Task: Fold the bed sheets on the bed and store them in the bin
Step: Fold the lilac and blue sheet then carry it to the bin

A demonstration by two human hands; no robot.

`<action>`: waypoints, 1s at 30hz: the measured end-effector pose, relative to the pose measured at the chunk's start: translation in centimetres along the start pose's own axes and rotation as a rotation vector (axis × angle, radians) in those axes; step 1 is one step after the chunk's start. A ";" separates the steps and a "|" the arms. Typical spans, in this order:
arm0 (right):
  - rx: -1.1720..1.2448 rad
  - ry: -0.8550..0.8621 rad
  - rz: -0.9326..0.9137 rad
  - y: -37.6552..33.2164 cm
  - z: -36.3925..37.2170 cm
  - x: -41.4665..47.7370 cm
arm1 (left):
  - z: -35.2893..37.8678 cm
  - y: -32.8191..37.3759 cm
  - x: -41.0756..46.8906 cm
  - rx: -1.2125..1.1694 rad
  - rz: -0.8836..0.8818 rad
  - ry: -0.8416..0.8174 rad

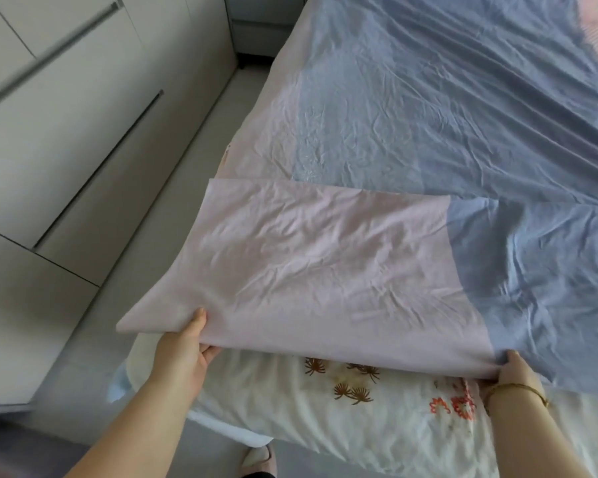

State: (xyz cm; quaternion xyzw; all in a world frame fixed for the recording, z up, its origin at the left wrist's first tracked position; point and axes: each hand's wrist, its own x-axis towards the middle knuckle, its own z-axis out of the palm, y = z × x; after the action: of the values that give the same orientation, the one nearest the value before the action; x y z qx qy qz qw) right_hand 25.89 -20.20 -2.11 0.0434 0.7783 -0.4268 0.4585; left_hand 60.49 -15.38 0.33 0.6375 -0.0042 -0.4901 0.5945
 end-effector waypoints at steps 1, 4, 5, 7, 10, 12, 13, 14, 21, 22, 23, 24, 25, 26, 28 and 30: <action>-0.023 0.066 -0.039 -0.1 -0.1 -0.1 | -0.1 0.0 -0.1 -0.003 -0.002 0.009; -0.056 0.161 -0.135 0.8 -0.9 -1.4 | -1.2 0.2 -0.4 -0.028 -0.006 0.058; -0.162 0.175 -0.215 1.3 -1.5 -1.3 | -1.5 0.6 -0.6 -0.027 -0.013 0.054; -0.338 0.133 -0.342 1.9 -2.5 -1.9 | -1.9 1.5 -1.0 -0.013 -0.004 0.041; -0.383 0.090 -0.361 1.6 -3.6 -3.9 | -2.6 2.6 -1.7 0.028 0.011 0.003; -0.333 0.097 -0.383 1.2 -4.3 -5.3 | -3.1 3.1 -2.4 0.058 0.001 -0.007; -0.288 0.096 -0.398 0.9 -4.9 -6.3 | -3.2 3.5 -3.0 0.068 0.007 -0.026; -0.286 0.091 -0.408 0.7 -5.4 -7.1 | -3.5 3.8 -3.6 0.075 0.019 -0.038; -0.329 0.002 -0.431 1.9 -9.4 -11.1 | -5.7 6.4 -9.0 0.037 0.038 -0.011; -0.321 -0.009 -0.445 1.9 -10.3 -11.8 | -6.1 6.8 -10.3 0.035 0.055 -0.042; -0.313 -0.027 -0.460 1.9 -10.8 -12.3 | -6.5 7.0 -10.9 0.042 0.074 -0.062; -0.312 -0.045 -0.476 2.0 -11.7 -12.9 | -6.9 7.2 -11.8 0.037 0.089 -0.056; -0.308 -0.061 -0.492 2.1 -12.4 -13.6 | -7.3 7.1 -12.5 0.043 0.104 -0.054; -0.320 -0.071 -0.507 2.2 -13.1 -14.0 | -7.8 7.1 -13.3 0.025 0.109 -0.063; -0.345 -0.078 -0.527 2.8 -14.9 -15.3 | -8.8 7.1 -15.2 -0.031 0.102 -0.047; -0.402 -0.074 -0.560 3.6 -16.5 -16.3 | -9.8 7.4 -17.0 -0.065 0.102 -0.032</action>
State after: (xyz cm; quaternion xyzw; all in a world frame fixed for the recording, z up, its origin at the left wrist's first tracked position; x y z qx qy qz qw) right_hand 25.78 -1.04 11.45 -0.2783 0.8113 -0.3756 0.3510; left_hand 62.13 -0.16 14.69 0.6088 -0.0302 -0.4692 0.6390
